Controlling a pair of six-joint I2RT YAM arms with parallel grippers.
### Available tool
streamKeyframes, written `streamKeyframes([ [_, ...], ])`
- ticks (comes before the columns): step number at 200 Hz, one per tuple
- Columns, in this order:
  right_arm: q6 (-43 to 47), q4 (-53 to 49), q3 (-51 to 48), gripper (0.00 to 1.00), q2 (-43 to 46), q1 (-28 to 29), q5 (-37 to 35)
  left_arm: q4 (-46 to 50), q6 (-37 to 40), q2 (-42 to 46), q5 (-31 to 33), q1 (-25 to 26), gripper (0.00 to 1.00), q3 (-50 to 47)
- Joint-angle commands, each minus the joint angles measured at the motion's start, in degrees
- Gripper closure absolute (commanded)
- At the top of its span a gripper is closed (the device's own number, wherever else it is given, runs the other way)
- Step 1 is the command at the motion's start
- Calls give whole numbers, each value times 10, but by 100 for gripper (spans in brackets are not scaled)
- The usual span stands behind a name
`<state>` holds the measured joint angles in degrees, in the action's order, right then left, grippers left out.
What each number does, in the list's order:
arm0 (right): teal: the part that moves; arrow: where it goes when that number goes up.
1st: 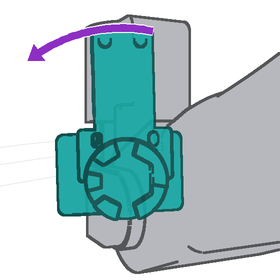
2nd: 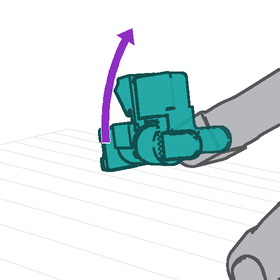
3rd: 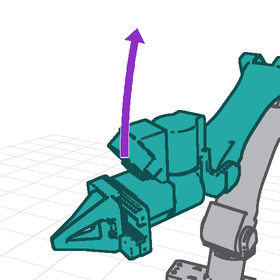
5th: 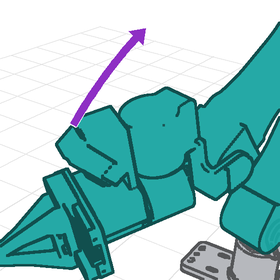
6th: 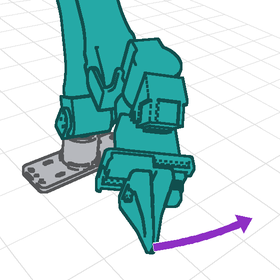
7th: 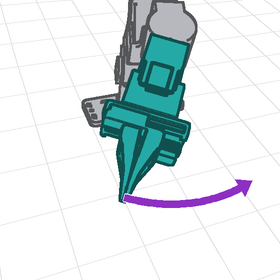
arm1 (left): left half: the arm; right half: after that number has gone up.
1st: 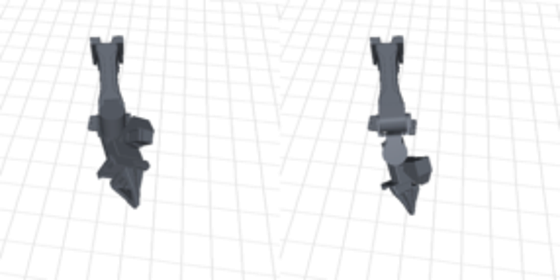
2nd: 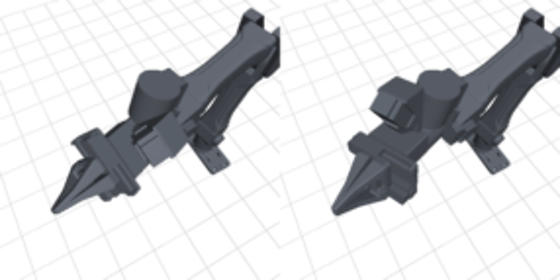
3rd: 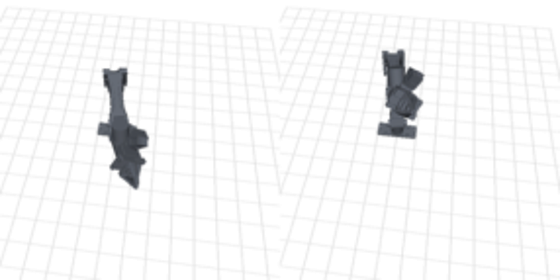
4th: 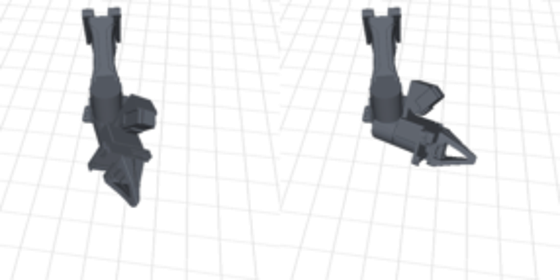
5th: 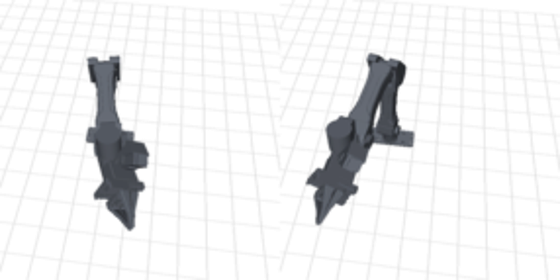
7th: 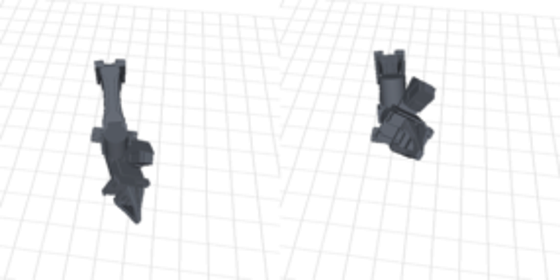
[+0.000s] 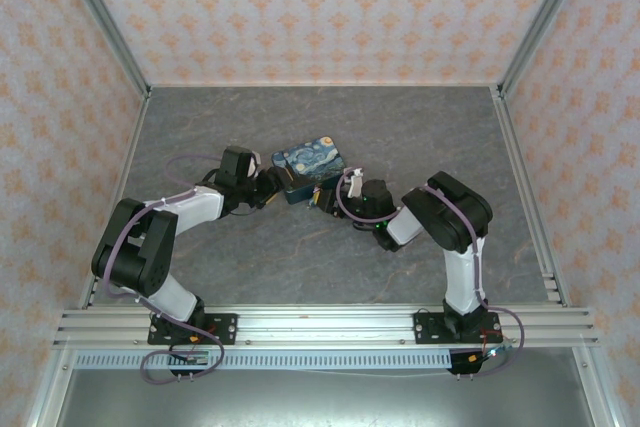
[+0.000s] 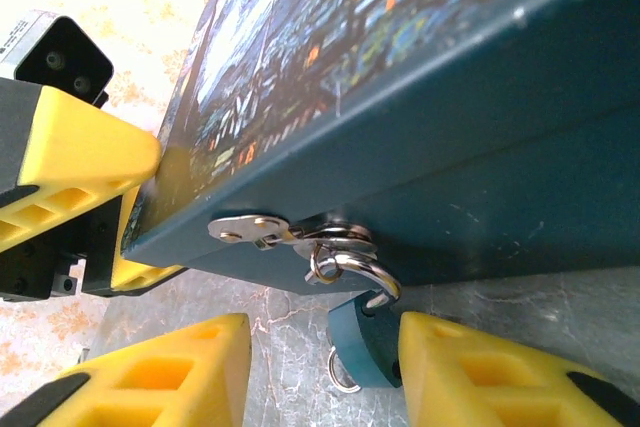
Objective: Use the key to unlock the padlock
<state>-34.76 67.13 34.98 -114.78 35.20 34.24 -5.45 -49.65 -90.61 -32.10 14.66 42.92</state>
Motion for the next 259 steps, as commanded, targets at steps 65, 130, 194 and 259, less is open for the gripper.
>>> streamKeyframes([
  [65, 2, 12, 34, 61, -25, -10, 17, 79, 2, -4, 28, 7, 36, -7],
  [130, -3, 37, 40, 67, -36, -9, 47, 78, 1, -3, 29, 7, 36, -7],
  [194, 4, 38, 14, 89, -20, -14, 27, 78, 1, -4, 30, 7, 36, -8],
  [259, -10, 40, 16, 100, -10, -15, 9, 79, 2, 0, 30, 7, 36, -8],
])
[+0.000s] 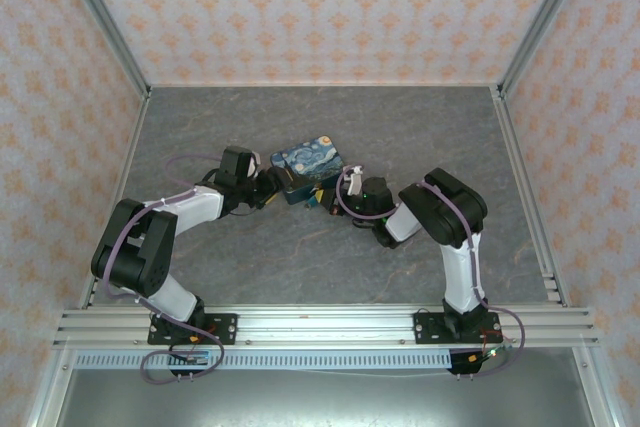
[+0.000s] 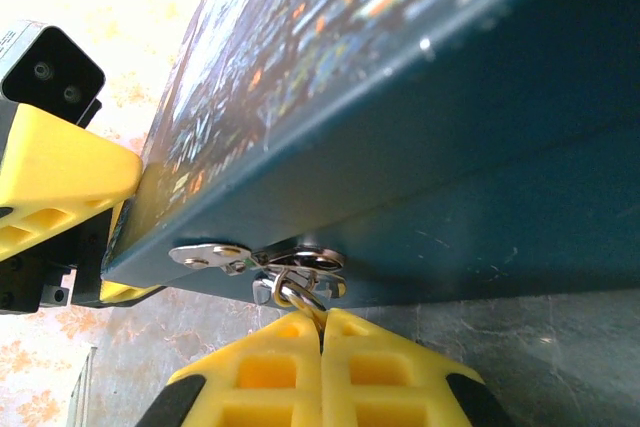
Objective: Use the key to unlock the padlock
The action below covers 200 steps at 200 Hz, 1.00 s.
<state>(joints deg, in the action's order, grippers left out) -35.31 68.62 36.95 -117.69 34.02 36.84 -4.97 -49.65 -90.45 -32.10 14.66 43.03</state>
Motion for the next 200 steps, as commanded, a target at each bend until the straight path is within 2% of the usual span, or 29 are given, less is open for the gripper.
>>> streamKeyframes([
  [1, -4, 26, -4, 100, 19, -3, -17, 74, 1, -2, 30, 7, 36, -9],
  [56, -59, 87, -28, 100, 27, -9, -62, 75, 2, 1, 32, 7, 36, -14],
  [114, -103, 107, -44, 100, 51, -20, -108, 71, 3, 3, 30, 7, 36, -22],
  [141, -82, 63, -61, 100, 84, -22, -117, 76, 7, 24, 34, 7, 34, -20],
  [166, -53, 6, -96, 100, 145, -21, -131, 107, 24, 60, 51, 6, 26, -1],
  [181, -36, -57, -111, 100, 198, -22, -136, 134, 39, 82, 72, 6, 19, 15],
  [200, -4, -188, -111, 100, 276, -21, -124, 168, 62, 116, 105, 5, 11, 33],
])
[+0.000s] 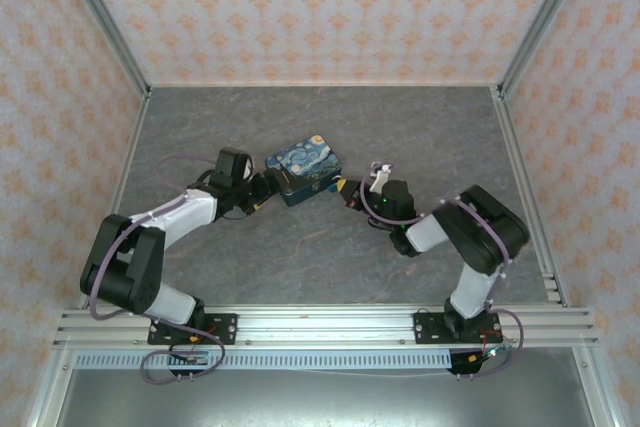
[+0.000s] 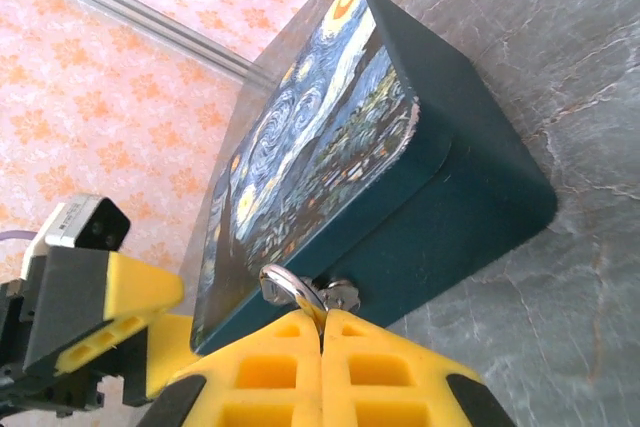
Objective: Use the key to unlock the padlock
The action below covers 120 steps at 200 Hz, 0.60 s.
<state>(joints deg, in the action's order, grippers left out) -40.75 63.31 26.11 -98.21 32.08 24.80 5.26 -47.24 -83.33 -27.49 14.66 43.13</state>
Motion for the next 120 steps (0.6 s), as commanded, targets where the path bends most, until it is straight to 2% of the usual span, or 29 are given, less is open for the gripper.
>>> streamKeyframes([
  [1, 53, -143, -2, 100, 86, -2, -2, 68, 39, 46, 61, 5, 11, 32],
  [15, 85, -257, 9, 100, 148, 0, 13, 87, 58, 75, 87, 5, 7, 40],
  [41, 135, -479, 39, 100, 258, 6, 2, 107, 102, 139, 145, 6, 6, 35],
  [68, 141, -641, 65, 100, 344, 8, -9, 111, 138, 227, 205, 6, 6, 10],
  [98, 149, -823, 108, 100, 374, 8, -6, 116, 155, 300, 247, 7, 6, -6],
  [120, 153, -903, 124, 100, 373, 9, 22, 116, 156, 328, 260, 7, 6, -13],
])
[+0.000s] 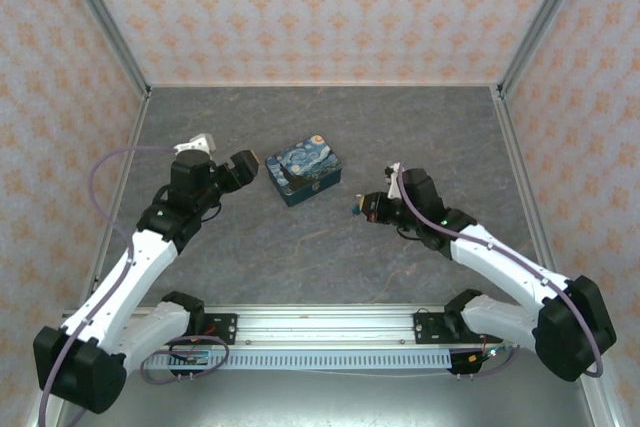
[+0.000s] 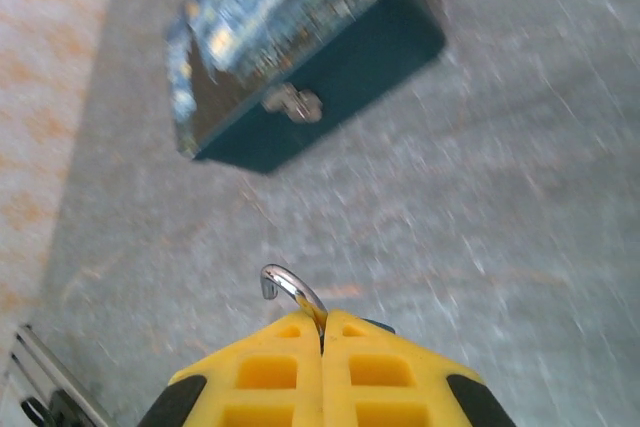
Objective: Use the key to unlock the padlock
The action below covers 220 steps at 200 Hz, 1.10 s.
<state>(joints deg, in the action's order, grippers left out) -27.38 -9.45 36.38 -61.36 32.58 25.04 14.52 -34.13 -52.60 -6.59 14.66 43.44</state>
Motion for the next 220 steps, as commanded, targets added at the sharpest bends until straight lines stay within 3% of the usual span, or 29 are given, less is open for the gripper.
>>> streamKeyframes([
  [1, 19, -178, 21, 100, 5, 4, 21, 24, 25, 21, 52, 7, 6, -16],
  [47, -1, -196, -7, 100, -11, 7, 46, 28, 11, 22, 67, 7, 6, -16],
  [139, 14, -126, -5, 100, -132, 6, 11, 43, 12, 27, 67, 7, 6, -12],
  [167, 28, -138, 12, 79, -147, 0, 2, 46, 18, 25, 66, 7, 6, -5],
  [220, 78, -197, 69, 58, -68, -13, -102, 56, 53, 33, 97, 7, 6, 26],
])
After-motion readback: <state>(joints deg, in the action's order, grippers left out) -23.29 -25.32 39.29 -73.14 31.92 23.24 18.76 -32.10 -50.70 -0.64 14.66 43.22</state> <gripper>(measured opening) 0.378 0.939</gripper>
